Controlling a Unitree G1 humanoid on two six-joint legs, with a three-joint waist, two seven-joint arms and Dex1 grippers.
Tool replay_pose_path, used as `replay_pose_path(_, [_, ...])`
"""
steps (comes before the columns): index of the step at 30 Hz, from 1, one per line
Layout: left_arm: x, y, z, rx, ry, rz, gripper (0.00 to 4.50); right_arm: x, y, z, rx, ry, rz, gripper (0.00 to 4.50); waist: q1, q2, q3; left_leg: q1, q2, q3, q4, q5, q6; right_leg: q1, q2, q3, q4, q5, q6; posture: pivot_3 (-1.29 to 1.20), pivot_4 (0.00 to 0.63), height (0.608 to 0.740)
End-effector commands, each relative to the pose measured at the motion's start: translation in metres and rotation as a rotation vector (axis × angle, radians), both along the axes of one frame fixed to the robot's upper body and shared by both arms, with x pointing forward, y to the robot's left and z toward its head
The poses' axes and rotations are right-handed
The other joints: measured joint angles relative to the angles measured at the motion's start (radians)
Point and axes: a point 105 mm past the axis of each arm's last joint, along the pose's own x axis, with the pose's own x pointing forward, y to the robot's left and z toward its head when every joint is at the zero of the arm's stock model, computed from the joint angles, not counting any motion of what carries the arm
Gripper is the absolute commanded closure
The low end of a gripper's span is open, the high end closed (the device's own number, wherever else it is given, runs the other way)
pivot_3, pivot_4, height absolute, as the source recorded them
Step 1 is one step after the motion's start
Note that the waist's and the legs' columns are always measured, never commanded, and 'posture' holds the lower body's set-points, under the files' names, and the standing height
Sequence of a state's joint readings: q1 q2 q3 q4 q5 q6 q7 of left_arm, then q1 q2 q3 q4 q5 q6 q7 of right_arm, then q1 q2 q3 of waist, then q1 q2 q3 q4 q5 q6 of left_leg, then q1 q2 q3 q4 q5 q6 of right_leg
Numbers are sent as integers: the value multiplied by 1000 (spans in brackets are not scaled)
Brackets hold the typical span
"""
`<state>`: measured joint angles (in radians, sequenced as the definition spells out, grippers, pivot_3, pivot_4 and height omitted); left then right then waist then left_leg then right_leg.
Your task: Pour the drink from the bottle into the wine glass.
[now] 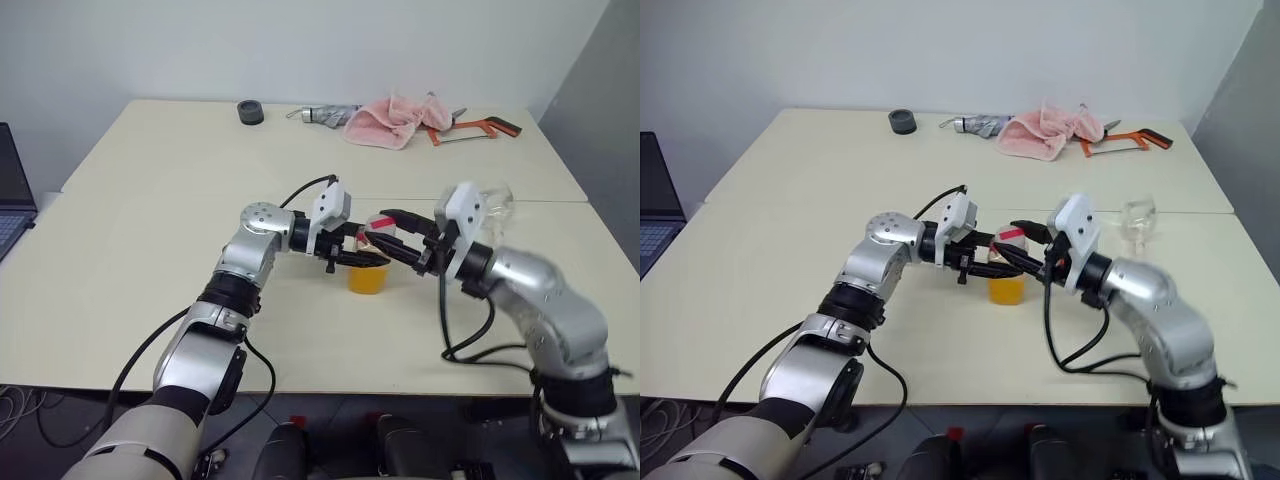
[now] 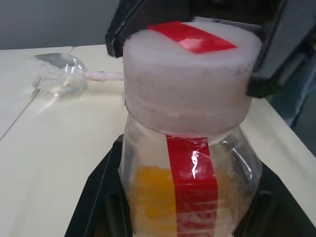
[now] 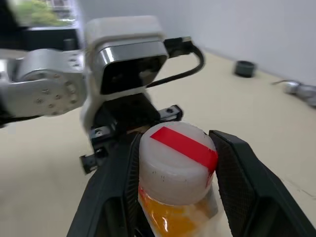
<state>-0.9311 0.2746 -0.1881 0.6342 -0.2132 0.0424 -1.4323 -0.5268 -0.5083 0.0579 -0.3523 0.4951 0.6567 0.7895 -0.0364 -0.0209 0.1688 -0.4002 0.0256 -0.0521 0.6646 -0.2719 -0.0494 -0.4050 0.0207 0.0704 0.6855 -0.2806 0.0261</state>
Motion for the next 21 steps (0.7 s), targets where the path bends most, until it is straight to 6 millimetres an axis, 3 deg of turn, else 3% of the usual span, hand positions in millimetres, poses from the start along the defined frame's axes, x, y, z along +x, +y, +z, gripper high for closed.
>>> replay_pose_path(1, [-2,-9,31,-62,-97,-35,2619,-22,16,-1,-10,62,232,2672,2,0,0,0,0,0,0,0,0,0,0,0,0,0,0,0,150,740])
replay_pose_path(4, [-2,-8,31,-76,-102,-16,2628,-23,12,-2,-9,54,207,2672,4,0,0,-1,0,-1,0,0,0,0,-1,-1,0,-1,-1,0,150,740])
replay_pose_path(8, [-2,-9,28,-87,-88,0,2630,-26,4,2,53,31,128,1288,5,0,0,-2,-1,-1,-1,0,0,0,-3,-1,-1,-1,-1,0,150,740])
replay_pose_path(21, [3,-11,29,-101,-67,21,2634,-37,-7,18,72,-182,-212,1282,2,0,0,-1,-1,0,0,0,0,0,-2,0,1,-1,-1,0,150,740])
